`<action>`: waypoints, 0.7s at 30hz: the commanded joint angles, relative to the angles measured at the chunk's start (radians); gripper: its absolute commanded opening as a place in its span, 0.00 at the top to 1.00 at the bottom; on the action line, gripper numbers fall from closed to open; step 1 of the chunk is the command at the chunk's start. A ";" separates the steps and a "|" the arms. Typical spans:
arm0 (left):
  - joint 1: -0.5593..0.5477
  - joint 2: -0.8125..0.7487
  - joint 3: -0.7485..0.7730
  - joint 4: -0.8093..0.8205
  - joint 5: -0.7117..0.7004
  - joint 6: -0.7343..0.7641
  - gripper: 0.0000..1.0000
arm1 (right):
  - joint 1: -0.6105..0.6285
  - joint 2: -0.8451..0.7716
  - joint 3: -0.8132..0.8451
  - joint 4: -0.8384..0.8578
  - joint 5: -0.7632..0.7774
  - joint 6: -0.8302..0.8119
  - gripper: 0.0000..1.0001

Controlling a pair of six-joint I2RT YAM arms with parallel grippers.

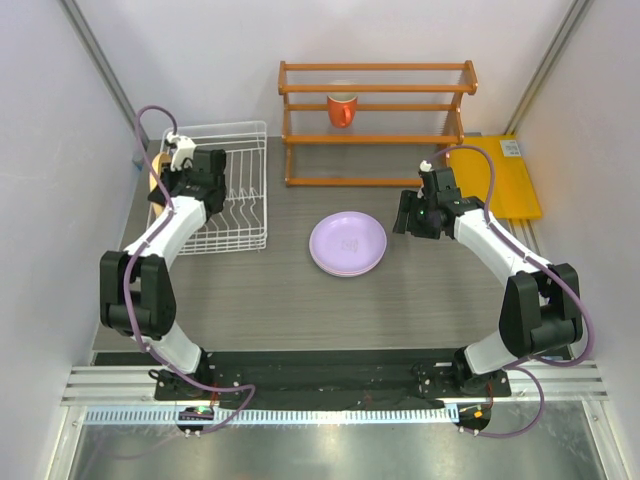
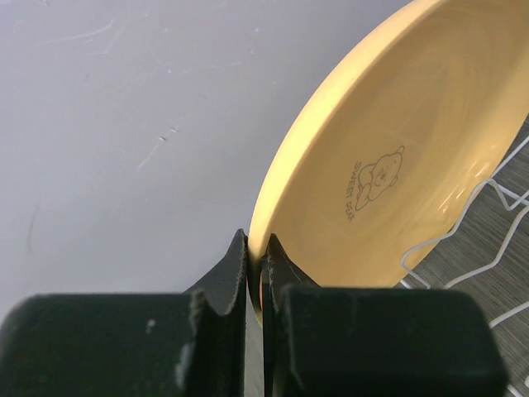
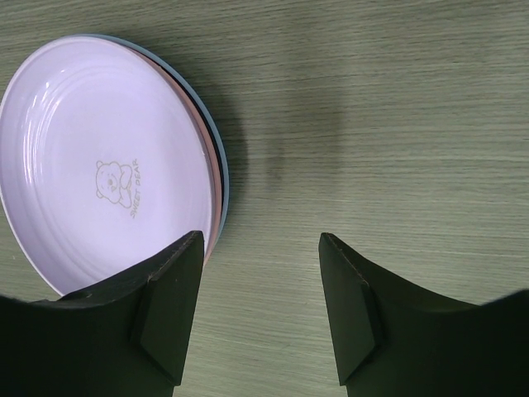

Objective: Unload the plates from the dish rack

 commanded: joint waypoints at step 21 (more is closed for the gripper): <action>-0.126 -0.197 0.113 -0.061 0.036 0.066 1.00 | -0.006 -0.077 -0.002 0.017 -0.005 -0.018 0.36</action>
